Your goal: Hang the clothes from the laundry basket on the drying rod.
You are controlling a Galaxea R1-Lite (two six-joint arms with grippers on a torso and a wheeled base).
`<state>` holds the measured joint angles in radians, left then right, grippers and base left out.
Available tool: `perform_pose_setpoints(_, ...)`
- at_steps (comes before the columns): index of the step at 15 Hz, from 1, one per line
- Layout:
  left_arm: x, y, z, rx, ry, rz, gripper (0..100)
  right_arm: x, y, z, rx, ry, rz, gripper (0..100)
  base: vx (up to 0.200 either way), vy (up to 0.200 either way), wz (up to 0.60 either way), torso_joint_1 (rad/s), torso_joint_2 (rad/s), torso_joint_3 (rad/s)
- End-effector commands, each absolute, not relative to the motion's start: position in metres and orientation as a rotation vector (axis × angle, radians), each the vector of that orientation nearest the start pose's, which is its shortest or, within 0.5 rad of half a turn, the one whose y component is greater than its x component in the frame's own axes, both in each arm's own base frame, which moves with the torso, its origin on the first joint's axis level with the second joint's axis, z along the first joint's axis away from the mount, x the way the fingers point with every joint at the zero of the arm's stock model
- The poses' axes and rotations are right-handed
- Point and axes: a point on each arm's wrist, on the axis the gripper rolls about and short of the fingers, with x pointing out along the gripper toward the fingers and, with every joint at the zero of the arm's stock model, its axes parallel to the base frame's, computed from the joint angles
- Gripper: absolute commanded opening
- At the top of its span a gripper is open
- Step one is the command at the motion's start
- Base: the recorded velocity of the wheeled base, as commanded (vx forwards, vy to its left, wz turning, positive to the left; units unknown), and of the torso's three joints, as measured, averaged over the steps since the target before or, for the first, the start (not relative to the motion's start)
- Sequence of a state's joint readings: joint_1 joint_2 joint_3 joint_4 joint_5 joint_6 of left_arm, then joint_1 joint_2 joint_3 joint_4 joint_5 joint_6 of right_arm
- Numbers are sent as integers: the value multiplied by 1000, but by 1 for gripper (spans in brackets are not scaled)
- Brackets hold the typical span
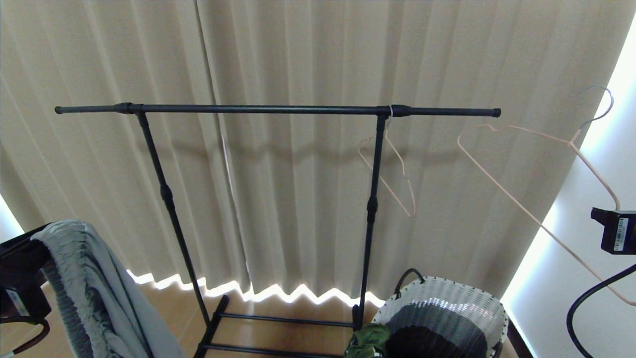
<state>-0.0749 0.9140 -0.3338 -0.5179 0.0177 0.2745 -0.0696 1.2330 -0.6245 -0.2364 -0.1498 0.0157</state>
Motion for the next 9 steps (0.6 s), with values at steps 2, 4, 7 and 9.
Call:
perform_pose_setpoints(2,106,-7,200,277,49,-61,0,182,-10,209,-4,356,-185,0,0,200,0,5,-2,2)
perform_pose_setpoints(4,106,-7,200,277,49,-61,0,182,-4,208,-3,357,-157,0,0,200,0,-5,-2,2)
perform_pose_setpoints(7,106,-7,200,275,48,-59,0,182,1,209,-8,353,-129,0,0,200,0,7,9,2)
perform_pose_setpoints(9,106,-7,201,275,46,-59,0,181,4,210,-11,349,-113,0,0,200,0,0,5,5)
